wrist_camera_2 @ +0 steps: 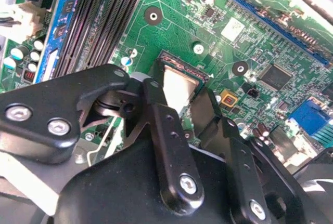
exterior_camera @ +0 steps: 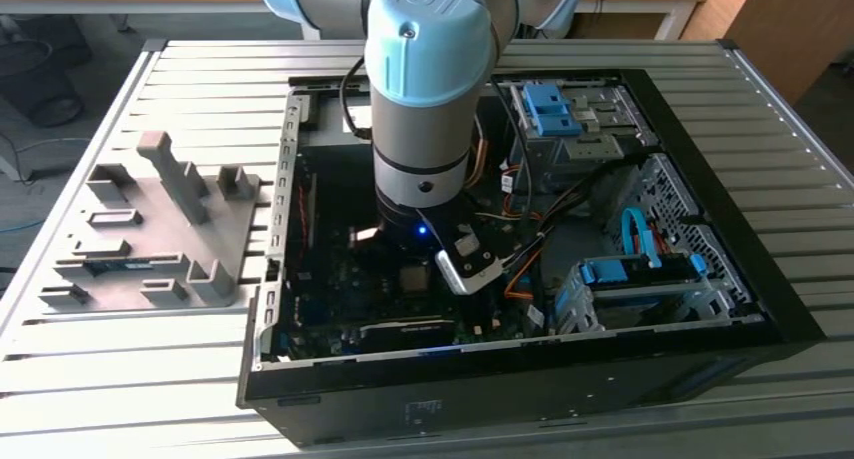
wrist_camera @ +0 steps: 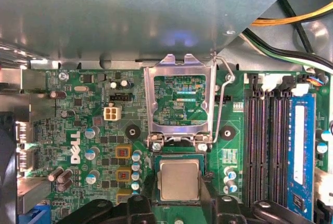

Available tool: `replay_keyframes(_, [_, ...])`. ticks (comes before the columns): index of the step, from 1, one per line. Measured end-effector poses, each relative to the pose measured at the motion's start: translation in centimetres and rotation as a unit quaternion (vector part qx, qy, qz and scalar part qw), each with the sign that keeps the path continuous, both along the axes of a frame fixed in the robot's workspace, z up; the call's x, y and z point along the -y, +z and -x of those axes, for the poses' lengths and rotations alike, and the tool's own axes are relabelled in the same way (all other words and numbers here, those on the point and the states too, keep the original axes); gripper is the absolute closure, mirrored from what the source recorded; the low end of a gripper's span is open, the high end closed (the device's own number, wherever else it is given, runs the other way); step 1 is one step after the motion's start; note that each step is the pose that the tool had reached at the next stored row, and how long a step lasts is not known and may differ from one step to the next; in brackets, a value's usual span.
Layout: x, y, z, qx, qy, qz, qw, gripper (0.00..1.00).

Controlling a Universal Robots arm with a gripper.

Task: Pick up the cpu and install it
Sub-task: 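Place the cpu into insertion slot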

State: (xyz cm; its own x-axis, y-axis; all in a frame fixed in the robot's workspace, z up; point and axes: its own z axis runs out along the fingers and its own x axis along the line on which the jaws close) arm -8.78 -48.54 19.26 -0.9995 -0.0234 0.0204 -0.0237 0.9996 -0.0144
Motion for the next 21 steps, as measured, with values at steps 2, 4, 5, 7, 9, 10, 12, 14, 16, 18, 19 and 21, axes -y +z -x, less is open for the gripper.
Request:
replay_keyframes(2, [0.00, 0.00, 0.00, 0.0000, 0.000, -0.0005, 1.0000, 0.46])
replay_keyframes(4, [-0.03, 0.00, 0.00, 0.0000, 0.000, -0.0012, 1.0000, 0.46])
replay_keyframes(5, [-0.05, 0.00, -0.01, 0.0000, 0.000, -0.0020, 1.0000, 0.46])
replay_keyframes(7, [-0.07, -0.01, 0.00, 0.0000, 0.000, -0.0030, 1.0000, 0.46])
replay_keyframes(9, [-0.07, -0.04, 0.00, 0.0000, 0.000, -0.0036, 1.0000, 0.46])
replay_keyframes(10, [-0.07, -0.07, 0.01, 0.0000, 0.000, -0.0039, 1.0000, 0.46])
replay_keyframes(12, [-0.07, -0.14, 0.01, -0.0001, 0.000, -0.0043, 1.0000, 0.46])
replay_keyframes(14, [-0.07, -0.19, 0.00, -0.0001, 0.000, -0.0045, 1.0000, 0.46])
replay_keyframes(16, [-0.07, -0.21, 0.00, -0.0001, 0.000, -0.0045, 1.0000, 0.46])
replay_keyframes(18, [-0.07, -0.22, 0.00, -0.0001, 0.000, -0.0046, 1.0000, 0.46])
replay_keyframes(19, [-0.07, -0.23, 0.00, -0.0001, 0.000, -0.0046, 1.0000, 0.46])
replay_keyframes(21, [-0.07, -0.23, 0.00, -0.0001, 0.000, -0.0046, 1.0000, 0.47])
